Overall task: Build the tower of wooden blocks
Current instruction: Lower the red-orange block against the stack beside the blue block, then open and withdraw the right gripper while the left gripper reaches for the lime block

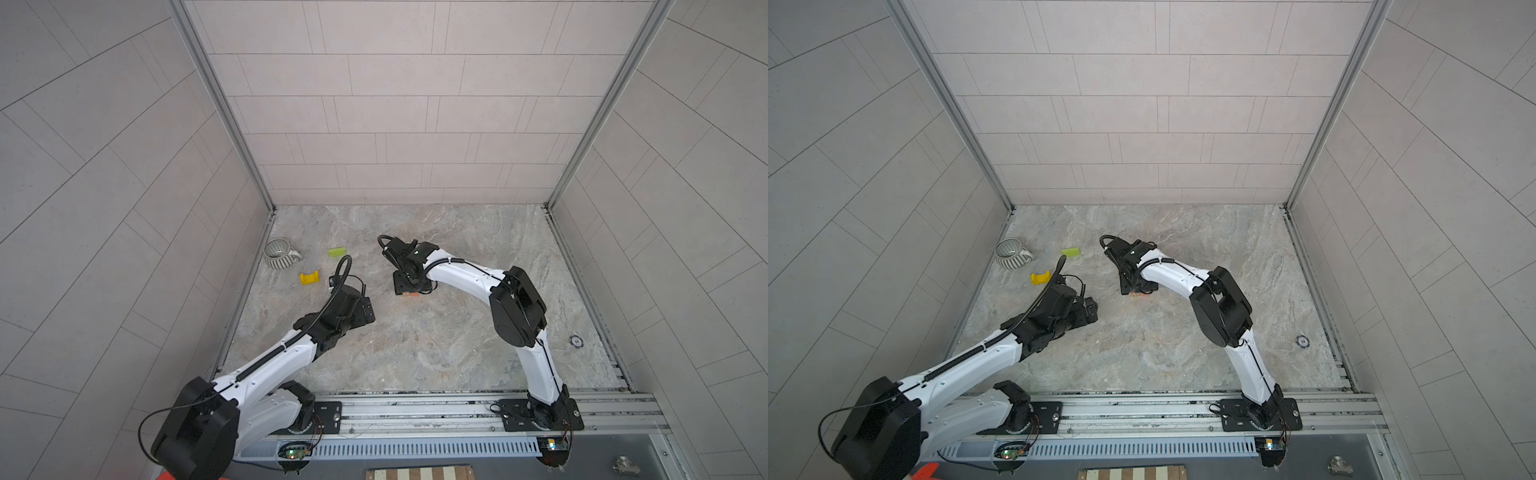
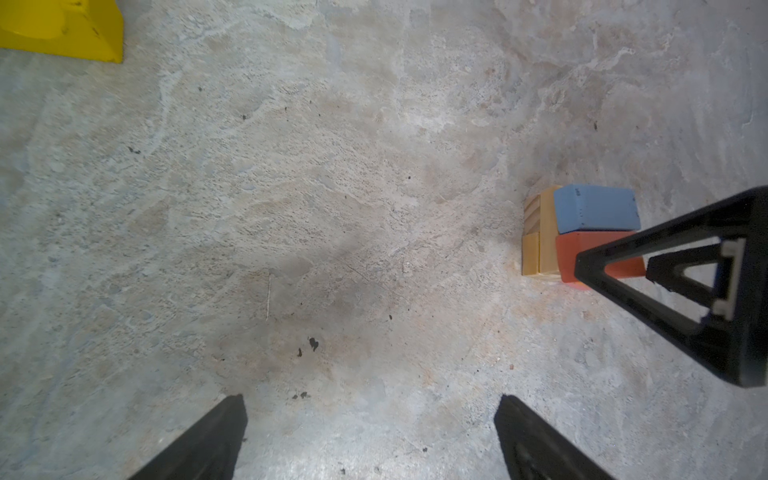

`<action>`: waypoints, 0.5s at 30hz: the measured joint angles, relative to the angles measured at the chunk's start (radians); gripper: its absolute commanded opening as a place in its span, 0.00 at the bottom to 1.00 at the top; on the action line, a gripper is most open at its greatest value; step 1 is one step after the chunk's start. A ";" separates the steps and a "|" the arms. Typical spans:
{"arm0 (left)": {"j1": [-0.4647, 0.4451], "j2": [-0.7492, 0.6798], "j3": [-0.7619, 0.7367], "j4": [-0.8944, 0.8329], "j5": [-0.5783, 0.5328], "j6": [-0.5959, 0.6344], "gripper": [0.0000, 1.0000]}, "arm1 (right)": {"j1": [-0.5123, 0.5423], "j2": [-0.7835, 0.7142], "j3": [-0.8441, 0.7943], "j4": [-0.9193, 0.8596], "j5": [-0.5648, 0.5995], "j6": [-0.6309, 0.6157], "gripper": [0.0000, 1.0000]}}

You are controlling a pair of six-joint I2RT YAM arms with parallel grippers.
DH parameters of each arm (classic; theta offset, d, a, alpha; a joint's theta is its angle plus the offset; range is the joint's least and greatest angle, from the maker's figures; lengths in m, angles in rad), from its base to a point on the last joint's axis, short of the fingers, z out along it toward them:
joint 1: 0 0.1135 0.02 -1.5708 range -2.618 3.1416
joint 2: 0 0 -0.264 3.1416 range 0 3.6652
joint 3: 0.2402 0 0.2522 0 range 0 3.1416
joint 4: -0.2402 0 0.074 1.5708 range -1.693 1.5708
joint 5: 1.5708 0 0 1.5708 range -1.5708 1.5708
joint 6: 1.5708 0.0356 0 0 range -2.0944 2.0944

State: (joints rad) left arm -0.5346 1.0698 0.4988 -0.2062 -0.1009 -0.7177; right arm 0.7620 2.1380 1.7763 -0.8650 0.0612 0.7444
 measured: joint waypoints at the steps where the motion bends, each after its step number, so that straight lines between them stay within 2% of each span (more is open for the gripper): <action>1: 0.000 0.000 0.000 0.000 0.001 0.000 1.00 | 0.000 0.000 0.000 0.000 0.000 -0.001 0.71; 11: 0.002 0.000 0.000 -0.001 -0.015 0.000 1.00 | 0.000 -0.001 -0.002 0.000 -0.003 -0.014 0.71; 15: 0.014 -0.008 0.000 -0.020 -0.037 0.000 1.00 | 0.000 -0.042 -0.053 0.013 -0.011 -0.032 0.72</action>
State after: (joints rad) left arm -0.5205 1.0615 0.4988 -0.2264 -0.1383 -0.7181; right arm 0.7620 2.0956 1.7237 -0.8520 0.0502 0.7128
